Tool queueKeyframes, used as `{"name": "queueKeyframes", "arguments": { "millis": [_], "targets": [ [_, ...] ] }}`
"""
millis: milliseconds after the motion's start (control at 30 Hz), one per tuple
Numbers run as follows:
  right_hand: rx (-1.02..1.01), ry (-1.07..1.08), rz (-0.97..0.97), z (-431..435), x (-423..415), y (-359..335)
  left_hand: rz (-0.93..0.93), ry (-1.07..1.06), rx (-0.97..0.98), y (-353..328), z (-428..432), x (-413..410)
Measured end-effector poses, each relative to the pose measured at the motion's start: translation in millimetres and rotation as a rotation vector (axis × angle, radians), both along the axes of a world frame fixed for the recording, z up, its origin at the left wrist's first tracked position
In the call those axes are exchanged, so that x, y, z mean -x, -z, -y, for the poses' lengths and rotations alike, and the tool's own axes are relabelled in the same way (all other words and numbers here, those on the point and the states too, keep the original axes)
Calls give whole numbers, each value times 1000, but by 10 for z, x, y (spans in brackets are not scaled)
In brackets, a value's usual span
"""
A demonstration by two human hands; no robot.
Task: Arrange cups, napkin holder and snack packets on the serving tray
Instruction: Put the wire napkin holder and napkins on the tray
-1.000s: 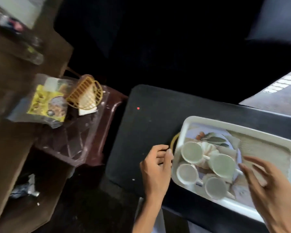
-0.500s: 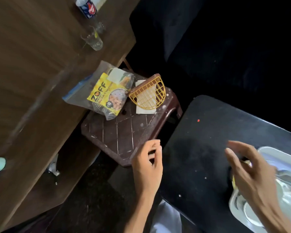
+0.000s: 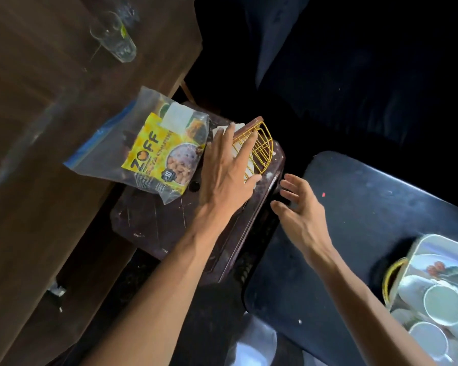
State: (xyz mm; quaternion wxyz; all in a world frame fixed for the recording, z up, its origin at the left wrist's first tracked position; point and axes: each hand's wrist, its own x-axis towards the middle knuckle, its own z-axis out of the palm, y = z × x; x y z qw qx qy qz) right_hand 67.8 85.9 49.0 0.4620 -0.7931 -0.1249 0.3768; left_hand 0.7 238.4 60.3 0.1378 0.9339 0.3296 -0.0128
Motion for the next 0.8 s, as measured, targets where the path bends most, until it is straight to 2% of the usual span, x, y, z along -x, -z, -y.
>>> {"name": "queueKeyframes", "arguments": {
  "millis": [133, 400, 467, 633, 800],
  "targets": [
    [12, 43, -33, -90, 51, 33, -86, 78, -37, 104, -86, -85],
    [-50, 75, -38, -122, 106, 5, 56, 48, -62, 12, -150, -80],
    [-80, 108, -36, -111, 106, -34, 139, 8, -34, -82, -141, -31],
    [-150, 173, -89, 11, 129, -228, 393, -164, 213, -354, 90, 220],
    [-246, 149, -135, 311, 236, -471, 549, -341, 619, -512, 606, 467]
  ]
}}
